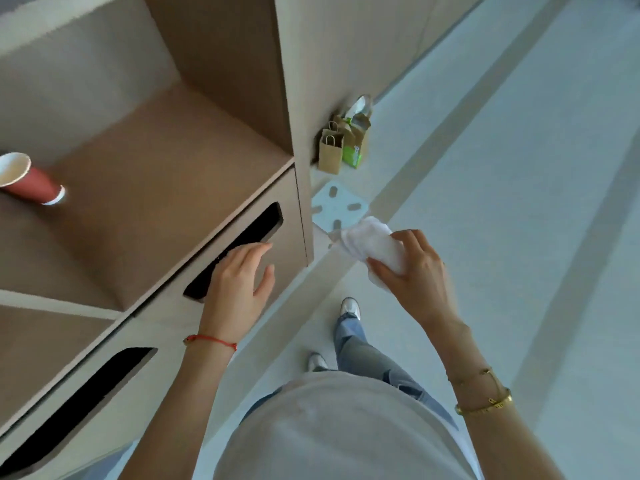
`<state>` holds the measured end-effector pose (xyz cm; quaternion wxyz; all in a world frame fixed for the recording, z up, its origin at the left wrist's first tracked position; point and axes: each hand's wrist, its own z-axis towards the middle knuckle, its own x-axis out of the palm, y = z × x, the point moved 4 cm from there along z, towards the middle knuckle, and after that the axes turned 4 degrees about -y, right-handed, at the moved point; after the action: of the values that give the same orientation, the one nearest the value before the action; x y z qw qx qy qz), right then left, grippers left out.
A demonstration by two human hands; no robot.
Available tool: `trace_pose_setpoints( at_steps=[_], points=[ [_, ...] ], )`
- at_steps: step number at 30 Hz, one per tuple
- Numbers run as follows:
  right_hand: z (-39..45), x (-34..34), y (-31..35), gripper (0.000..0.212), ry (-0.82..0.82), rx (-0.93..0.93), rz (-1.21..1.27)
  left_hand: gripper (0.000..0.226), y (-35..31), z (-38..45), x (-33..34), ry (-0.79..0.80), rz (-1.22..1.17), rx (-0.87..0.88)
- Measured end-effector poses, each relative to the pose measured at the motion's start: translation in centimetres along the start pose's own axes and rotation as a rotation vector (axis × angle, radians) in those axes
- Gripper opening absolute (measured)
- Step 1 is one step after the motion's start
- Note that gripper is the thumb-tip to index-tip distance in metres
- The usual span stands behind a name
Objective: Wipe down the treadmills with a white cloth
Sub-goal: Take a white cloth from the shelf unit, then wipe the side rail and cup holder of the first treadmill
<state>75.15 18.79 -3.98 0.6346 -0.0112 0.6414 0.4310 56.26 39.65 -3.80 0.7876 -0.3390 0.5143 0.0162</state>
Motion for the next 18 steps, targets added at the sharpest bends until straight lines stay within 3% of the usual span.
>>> trace_pose_setpoints(
  at_steps=[9,18],
  points=[
    [-9.9,-8.1,-8.3,0.041,-0.205,0.343,0.001,0.034,-10.8,0.7,5.9,0.182,-0.083,0.270],
    [-20.3,-18.3,-19.1,0.050,-0.417,0.573,-0.001,0.033,-26.3,-0.2,15.8,0.340,-0.189,0.521]
  ],
)
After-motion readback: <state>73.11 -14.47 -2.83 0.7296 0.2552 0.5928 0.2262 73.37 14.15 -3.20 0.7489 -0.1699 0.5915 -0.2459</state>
